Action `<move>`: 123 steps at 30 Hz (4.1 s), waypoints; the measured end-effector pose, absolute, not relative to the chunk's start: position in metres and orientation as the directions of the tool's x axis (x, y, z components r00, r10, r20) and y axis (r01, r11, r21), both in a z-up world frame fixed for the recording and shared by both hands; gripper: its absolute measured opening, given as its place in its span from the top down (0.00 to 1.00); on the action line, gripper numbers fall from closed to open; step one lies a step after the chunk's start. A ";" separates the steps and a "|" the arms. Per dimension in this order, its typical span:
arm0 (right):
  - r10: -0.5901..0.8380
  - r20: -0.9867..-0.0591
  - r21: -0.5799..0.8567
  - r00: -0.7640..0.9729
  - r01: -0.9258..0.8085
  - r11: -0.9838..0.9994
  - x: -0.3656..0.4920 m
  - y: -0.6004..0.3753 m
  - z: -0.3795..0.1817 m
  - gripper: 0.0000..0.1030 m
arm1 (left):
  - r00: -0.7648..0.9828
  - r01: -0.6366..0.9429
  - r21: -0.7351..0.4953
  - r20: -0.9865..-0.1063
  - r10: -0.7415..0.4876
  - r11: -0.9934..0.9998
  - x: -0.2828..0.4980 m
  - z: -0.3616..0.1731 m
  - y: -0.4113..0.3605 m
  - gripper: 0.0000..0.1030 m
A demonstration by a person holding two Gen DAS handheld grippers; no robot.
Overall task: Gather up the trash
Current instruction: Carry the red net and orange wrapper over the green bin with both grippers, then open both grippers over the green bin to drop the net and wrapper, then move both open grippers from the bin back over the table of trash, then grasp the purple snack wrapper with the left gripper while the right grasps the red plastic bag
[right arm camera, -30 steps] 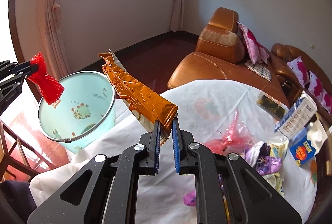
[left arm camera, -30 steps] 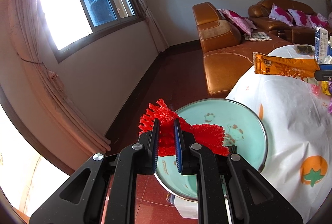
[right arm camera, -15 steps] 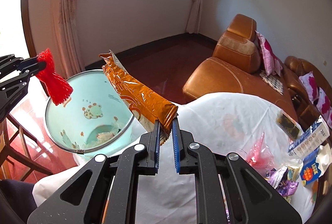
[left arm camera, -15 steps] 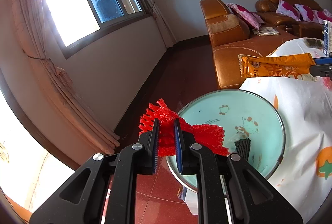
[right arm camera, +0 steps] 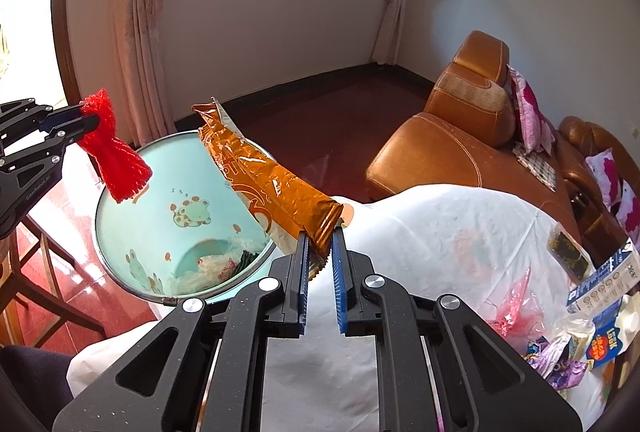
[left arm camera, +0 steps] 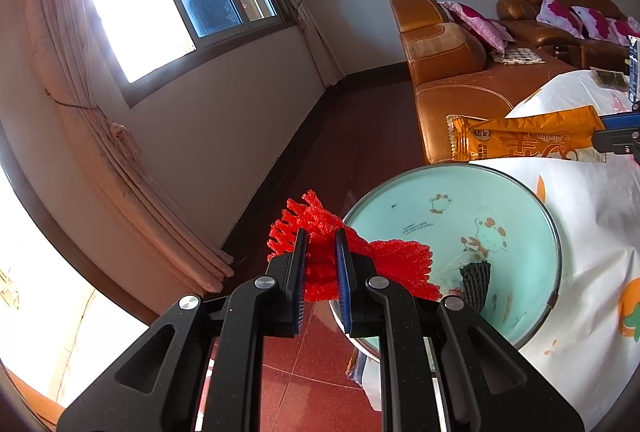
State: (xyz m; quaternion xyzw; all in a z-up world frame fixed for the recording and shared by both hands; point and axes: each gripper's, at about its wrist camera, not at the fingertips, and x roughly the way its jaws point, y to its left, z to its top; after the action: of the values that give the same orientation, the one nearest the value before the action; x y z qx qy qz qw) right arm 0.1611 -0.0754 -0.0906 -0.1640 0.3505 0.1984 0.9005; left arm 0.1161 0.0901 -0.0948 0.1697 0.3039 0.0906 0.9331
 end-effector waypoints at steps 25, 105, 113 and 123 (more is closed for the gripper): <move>0.278 -0.706 -0.142 0.651 -0.515 0.845 0.161 -0.060 -0.098 0.85 | 0.790 -0.025 0.349 -0.567 0.233 0.937 0.116 -0.097 0.087 0.79; -0.172 -0.676 0.045 0.716 0.273 0.961 -0.026 -0.388 -0.129 0.41 | 0.716 0.517 0.292 -0.662 -0.221 0.805 0.088 -0.142 -0.209 0.29; -0.161 -0.683 0.060 0.713 0.274 0.960 -0.025 -0.388 -0.134 0.41 | 0.656 0.588 0.260 -0.707 -0.264 0.766 0.098 -0.152 -0.213 0.84; -0.145 -0.655 0.105 0.741 0.279 0.955 -0.028 -0.385 -0.124 0.40 | 0.739 0.549 0.367 -0.633 -0.230 0.751 0.082 -0.116 -0.153 0.85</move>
State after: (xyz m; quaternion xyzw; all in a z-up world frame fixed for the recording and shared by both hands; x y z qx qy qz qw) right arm -0.0278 -0.3845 -0.1240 0.0984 0.3409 -0.1141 0.9279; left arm 0.0822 -0.1534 -0.1159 0.2768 0.2874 -0.2187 0.8905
